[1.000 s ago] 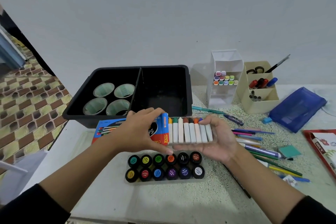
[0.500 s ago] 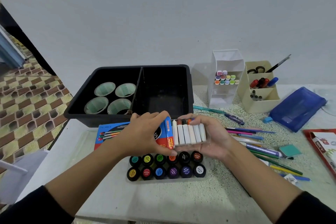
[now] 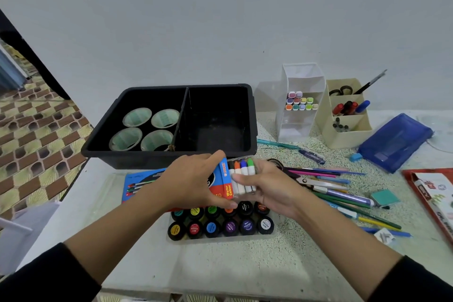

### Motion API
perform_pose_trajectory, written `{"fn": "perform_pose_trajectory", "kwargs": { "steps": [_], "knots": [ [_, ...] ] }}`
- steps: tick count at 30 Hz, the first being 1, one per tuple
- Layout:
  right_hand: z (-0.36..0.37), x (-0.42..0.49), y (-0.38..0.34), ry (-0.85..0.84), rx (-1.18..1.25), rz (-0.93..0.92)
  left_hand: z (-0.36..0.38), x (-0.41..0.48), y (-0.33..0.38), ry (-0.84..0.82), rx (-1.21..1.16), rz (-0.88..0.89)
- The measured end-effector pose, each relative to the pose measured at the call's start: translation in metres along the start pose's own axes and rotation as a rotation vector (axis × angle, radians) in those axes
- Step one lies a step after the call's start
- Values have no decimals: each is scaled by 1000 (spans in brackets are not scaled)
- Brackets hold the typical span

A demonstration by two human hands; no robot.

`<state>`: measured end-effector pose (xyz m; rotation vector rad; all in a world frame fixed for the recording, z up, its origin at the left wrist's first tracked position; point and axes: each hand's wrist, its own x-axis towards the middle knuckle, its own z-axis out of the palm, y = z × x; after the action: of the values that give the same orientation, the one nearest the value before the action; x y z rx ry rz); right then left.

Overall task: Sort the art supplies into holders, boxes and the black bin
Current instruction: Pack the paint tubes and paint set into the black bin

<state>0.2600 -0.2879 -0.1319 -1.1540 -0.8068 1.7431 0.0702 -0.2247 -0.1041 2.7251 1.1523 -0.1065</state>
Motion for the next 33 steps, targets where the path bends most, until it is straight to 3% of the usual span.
{"fn": "perform_pose_trajectory", "kwargs": {
  "steps": [12,17,21,27,33],
  "knots": [
    [4,-6,19,226,23,-185,5,-1,4,76,-192,-29],
    [20,1,23,132,-172,-87,8,3,10,110,-204,29],
    [19,-1,21,65,-109,-43,10,2,9,97,-191,16],
    [14,-6,30,307,-256,-287,15,0,8,135,-216,-27],
    [26,-5,17,113,-26,-183,13,4,7,200,-300,-38]
  ]
}}
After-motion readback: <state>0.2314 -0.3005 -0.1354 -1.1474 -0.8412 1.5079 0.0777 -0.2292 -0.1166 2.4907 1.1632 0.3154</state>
